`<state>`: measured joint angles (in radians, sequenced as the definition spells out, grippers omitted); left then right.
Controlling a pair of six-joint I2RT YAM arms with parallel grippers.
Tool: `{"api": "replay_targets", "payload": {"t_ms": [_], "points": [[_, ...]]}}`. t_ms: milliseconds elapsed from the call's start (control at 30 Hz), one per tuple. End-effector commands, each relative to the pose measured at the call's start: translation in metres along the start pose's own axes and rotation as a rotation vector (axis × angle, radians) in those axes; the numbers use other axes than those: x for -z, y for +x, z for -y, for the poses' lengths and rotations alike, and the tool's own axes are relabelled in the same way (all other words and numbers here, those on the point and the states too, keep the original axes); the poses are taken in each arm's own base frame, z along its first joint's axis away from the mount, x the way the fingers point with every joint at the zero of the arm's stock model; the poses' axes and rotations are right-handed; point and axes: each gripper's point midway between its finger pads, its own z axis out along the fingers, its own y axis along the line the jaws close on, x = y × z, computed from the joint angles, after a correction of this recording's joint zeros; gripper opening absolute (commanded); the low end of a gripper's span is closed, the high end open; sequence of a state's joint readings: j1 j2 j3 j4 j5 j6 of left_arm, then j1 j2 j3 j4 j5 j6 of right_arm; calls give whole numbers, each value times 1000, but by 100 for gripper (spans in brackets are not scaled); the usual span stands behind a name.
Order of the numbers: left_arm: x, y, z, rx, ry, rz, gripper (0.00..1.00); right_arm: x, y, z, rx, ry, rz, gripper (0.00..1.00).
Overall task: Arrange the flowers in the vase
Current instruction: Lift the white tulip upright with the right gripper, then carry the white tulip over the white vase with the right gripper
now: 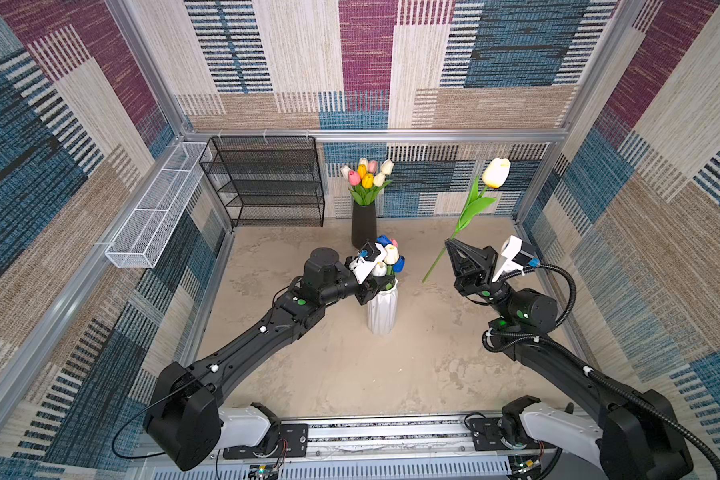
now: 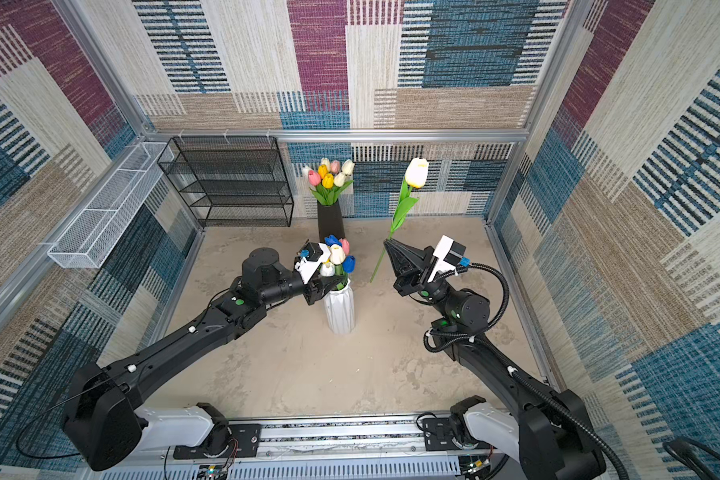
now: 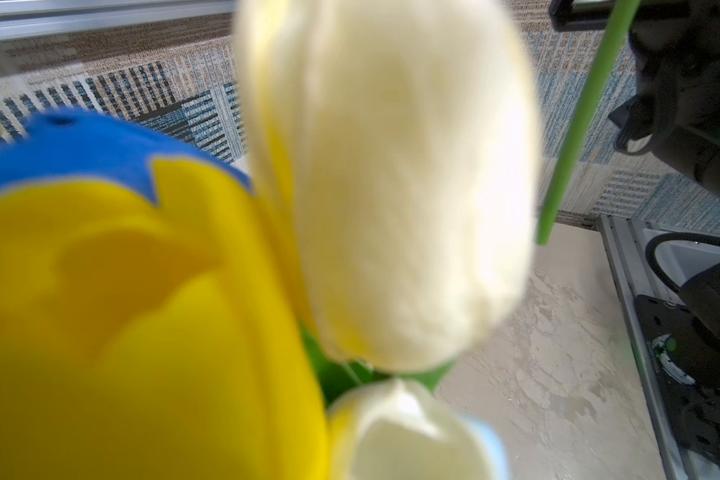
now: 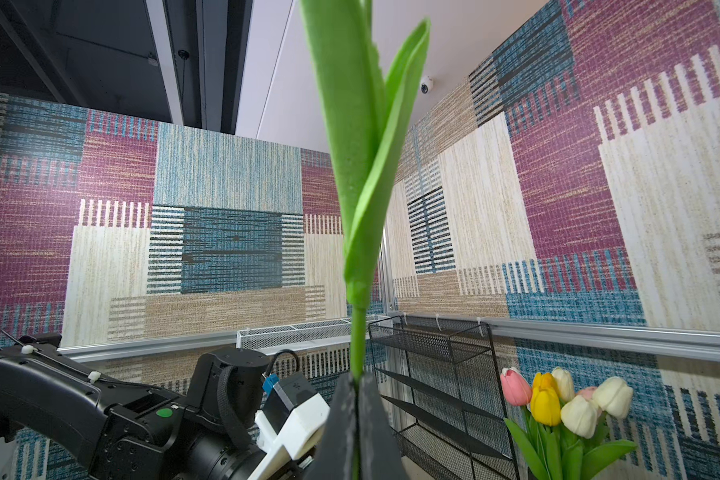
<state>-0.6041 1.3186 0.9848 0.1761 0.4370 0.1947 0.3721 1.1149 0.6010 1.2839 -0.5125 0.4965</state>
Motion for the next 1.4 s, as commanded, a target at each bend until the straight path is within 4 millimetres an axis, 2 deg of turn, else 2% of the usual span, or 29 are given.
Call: {"api": "replay_targets", "payload": {"t_ms": [0, 67, 100, 167, 333, 567, 867, 1167, 1367], "points": [[5, -12, -7, -19, -47, 41, 41, -4, -3, -5, -4, -29, 25, 0], [6, -13, -8, -18, -55, 43, 39, -8, 1, -7, -13, -44, 22, 0], [7, -13, -8, -20, -59, 43, 33, -9, 3, -8, -19, -50, 24, 0], [8, -13, -9, -20, -67, 39, 30, -12, 6, -9, -27, -59, 26, 0], [14, -16, -11, -30, -88, 44, 30, -20, 15, -14, -35, -75, 36, 0], [16, -15, -13, -37, -106, 41, 30, -27, 41, -12, -20, -50, 21, 0], [16, -15, -12, -39, -102, 44, 30, -36, 51, -11, 0, -44, 20, 0], [16, -17, -11, -38, -97, 48, 30, -38, 69, -3, 38, 2, 11, 0], [15, -16, -12, -38, -97, 48, 30, -34, 79, -5, 73, 2, -19, 0]]}}
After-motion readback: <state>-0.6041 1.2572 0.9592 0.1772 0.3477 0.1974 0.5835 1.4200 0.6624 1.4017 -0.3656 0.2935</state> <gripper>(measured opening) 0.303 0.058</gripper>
